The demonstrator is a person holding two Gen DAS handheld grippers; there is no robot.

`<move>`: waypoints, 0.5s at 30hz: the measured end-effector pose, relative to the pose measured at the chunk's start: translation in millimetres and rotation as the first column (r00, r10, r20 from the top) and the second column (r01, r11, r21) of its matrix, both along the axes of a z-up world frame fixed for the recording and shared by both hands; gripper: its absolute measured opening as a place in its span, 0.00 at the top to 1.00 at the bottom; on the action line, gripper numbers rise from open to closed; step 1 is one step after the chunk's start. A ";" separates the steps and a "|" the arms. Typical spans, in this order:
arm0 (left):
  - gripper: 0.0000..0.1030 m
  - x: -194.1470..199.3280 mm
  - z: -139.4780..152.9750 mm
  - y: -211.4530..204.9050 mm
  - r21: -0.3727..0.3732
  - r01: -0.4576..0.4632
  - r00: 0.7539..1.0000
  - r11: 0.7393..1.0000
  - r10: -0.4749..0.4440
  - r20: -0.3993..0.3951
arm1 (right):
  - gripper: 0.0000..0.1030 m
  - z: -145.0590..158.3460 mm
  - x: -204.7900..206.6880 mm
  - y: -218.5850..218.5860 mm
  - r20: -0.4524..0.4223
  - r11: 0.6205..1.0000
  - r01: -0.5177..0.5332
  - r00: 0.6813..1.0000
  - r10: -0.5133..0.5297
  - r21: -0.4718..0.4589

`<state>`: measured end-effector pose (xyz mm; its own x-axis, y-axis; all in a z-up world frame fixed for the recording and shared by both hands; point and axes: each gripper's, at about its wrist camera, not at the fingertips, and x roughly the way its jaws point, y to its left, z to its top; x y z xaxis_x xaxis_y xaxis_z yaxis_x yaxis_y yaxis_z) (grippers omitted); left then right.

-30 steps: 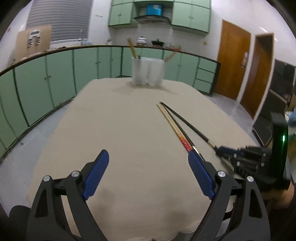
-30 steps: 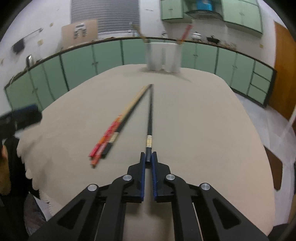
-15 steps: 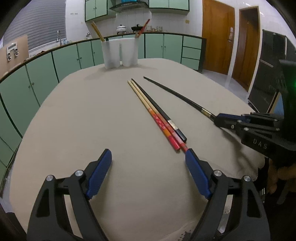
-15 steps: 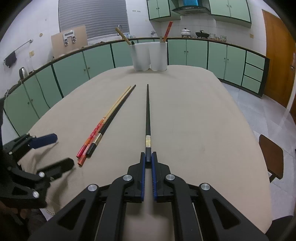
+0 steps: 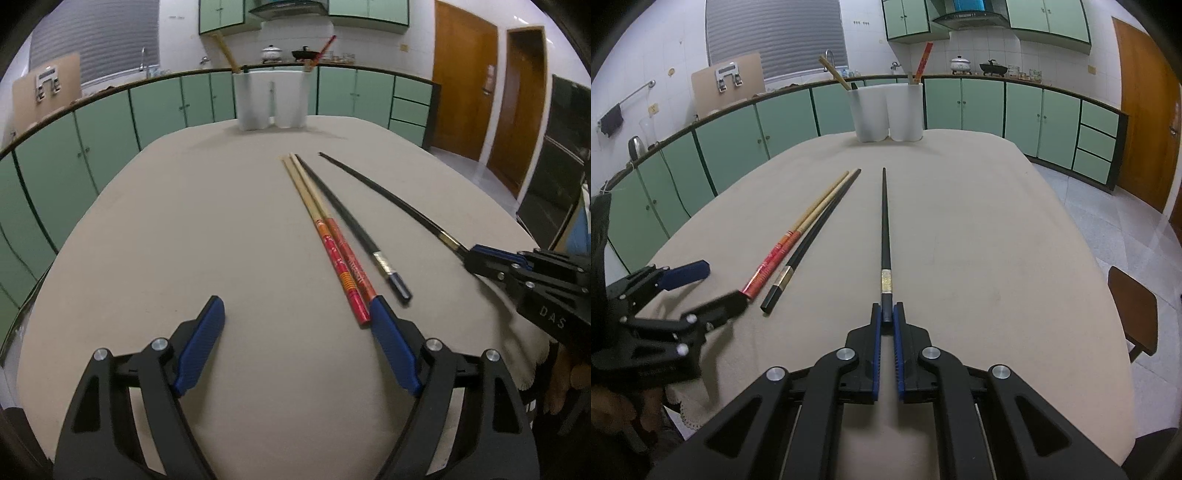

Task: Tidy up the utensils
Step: 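Grasp a black chopstick with the right gripper while the left gripper approaches a red chopstick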

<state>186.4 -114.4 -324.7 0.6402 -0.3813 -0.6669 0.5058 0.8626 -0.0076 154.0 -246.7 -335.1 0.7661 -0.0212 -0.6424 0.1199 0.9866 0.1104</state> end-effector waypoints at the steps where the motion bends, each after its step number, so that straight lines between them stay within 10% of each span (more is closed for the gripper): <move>1: 0.26 -0.7 0.4 1.0 0.000 0.004 1.000 1.000 -0.004 -0.001 | 0.94 0.0 0.0 0.0 0.000 1.000 0.000 1.000 0.000 -0.001; 7: 0.36 -7.5 1.2 -0.4 0.007 0.039 0.999 0.999 -0.039 0.011 | 0.94 0.0 0.4 0.6 -0.001 1.000 0.000 1.000 0.000 -0.005; 15: 0.90 0.7 2.4 9.5 -0.029 -0.002 1.000 1.000 0.002 0.002 | 0.82 -0.2 5.0 4.2 0.006 1.000 -0.003 1.000 0.003 -0.004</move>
